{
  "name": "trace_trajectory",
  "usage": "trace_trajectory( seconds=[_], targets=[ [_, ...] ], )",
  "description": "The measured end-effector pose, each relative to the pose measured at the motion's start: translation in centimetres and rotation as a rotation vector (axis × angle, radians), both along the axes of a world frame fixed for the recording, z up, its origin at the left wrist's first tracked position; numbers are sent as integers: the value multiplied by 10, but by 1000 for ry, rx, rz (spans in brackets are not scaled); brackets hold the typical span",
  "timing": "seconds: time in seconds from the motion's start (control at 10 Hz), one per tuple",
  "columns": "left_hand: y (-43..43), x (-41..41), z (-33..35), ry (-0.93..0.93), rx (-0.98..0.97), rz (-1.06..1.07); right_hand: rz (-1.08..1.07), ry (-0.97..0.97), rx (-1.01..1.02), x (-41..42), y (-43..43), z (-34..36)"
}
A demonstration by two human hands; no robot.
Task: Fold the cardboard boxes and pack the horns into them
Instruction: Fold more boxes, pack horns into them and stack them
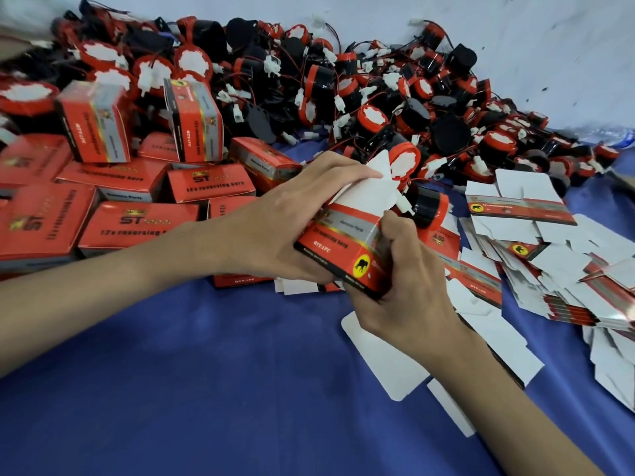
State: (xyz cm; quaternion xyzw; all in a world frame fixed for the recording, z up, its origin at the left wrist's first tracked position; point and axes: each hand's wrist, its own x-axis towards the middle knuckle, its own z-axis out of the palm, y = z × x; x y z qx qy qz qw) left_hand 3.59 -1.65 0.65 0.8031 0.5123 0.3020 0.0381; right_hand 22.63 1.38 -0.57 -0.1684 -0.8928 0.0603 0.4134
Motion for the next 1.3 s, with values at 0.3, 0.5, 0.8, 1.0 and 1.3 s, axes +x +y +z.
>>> trace_trajectory(
  seconds=[0.3, 0.5, 0.8, 1.0, 1.3],
  targets=[
    [-6, 7, 9, -21, 21, -141, 107, 58, -115, 0, -4, 1],
    [-5, 7, 9, 11, 26, -125, 157, 44, -194, 2, -1, 4],
    [-2, 6, 8, -24, 49, -85, 56, -107, -325, 8, -2, 14],
    [3, 2, 6, -59, 59, -62, 44, -146, -470, 5, -3, 12],
    [2, 5, 7, -41, 66, -68, 58, -112, -501, 5, -3, 14]
  ],
)
